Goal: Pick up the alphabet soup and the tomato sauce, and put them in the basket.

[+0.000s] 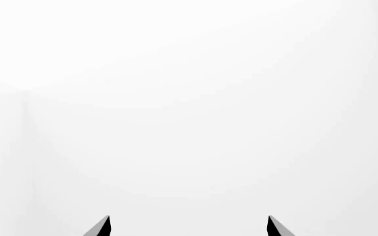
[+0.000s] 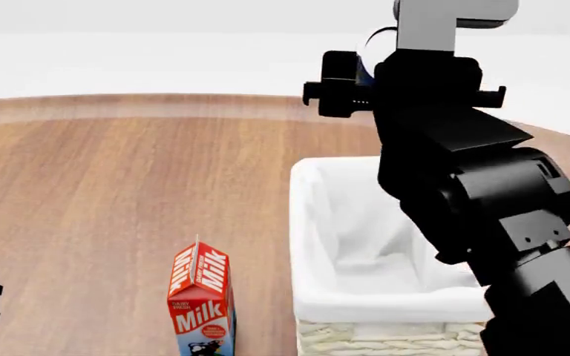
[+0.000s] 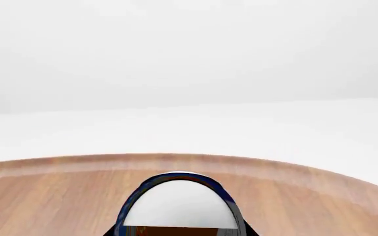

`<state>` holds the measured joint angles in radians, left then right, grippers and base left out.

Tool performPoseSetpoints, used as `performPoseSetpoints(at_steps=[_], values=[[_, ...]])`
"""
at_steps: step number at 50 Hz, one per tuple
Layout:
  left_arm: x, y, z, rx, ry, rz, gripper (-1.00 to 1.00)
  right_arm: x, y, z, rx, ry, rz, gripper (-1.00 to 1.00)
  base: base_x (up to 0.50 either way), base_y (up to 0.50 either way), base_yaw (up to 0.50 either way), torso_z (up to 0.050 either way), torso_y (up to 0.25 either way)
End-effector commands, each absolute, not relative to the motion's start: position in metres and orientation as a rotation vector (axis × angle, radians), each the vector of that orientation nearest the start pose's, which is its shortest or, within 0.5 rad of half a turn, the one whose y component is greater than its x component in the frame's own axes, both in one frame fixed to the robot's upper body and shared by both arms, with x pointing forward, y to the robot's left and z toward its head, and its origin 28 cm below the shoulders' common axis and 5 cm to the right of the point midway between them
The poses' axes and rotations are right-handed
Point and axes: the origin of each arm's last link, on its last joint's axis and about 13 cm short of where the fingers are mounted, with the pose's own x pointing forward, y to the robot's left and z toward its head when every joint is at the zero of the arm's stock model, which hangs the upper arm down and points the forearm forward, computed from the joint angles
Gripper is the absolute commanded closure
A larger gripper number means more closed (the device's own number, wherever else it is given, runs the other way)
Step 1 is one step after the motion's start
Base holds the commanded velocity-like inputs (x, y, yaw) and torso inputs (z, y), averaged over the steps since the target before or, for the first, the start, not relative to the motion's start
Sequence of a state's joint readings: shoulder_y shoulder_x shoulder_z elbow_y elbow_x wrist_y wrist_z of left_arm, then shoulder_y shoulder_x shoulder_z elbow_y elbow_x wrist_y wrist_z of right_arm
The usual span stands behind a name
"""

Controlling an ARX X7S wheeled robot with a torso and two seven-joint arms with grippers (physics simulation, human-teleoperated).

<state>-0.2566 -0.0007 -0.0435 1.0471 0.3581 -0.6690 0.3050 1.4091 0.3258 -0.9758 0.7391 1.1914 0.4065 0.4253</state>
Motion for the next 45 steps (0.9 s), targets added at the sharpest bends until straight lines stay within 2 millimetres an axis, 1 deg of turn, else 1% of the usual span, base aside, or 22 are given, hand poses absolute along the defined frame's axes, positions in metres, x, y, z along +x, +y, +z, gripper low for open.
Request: performPoseSetpoints(at_steps=[1,7,18,27,28,29,30,32,36,45], values=[[0.172,0.232,0.214,0.292,-0.579,0.052,-1.00,0.428,-0.088,0.236,0.039,0.162,-0.030,1.00,0.00,0.00,0.00,0.000,0.010],[0.172,0.232,0.214,0.292,-0.579,0.049,-1.00,0.434,-0.084,0.241,0.044,0.170,-0.073,1.00,0.00,0.00,0.00,0.000,0.000],[0.172,0.232,0.215,0.287,-0.585,0.053,-1.00,0.433,-0.088,0.232,0.015,0.203,-0.153,1.00,0.00,0.00,0.00,0.000,0.001],[0.172,0.232,0.215,0.290,-0.582,0.052,-1.00,0.431,-0.085,0.220,0.033,0.247,-0.140,1.00,0.00,0.00,0.00,0.000,0.000],[0.172,0.233,0.214,0.288,-0.582,0.051,-1.00,0.430,-0.086,0.217,0.015,0.275,-0.157,1.00,0.00,0.00,0.00,0.000,0.000],[0.172,0.232,0.214,0.289,-0.581,0.052,-1.00,0.429,-0.087,0.214,0.035,0.320,-0.200,1.00,0.00,0.00,0.00,0.000,0.010],[0.172,0.232,0.214,0.288,-0.581,0.051,-1.00,0.427,-0.088,0.211,0.062,0.352,-0.194,1.00,0.00,0.00,0.00,0.000,0.000],[0.172,0.232,0.214,0.288,-0.581,0.049,-1.00,0.427,-0.086,0.208,0.055,0.362,-0.186,1.00,0.00,0.00,0.00,0.000,0.000],[0.172,0.232,0.213,0.287,-0.579,0.050,-1.00,0.423,-0.086,0.203,0.038,0.440,-0.198,1.00,0.00,0.00,0.00,0.000,0.000],[0.171,0.232,0.212,0.285,-0.577,0.050,-1.00,0.422,-0.087,0.208,0.022,0.477,-0.199,1.00,0.00,0.00,0.00,0.000,0.001]])
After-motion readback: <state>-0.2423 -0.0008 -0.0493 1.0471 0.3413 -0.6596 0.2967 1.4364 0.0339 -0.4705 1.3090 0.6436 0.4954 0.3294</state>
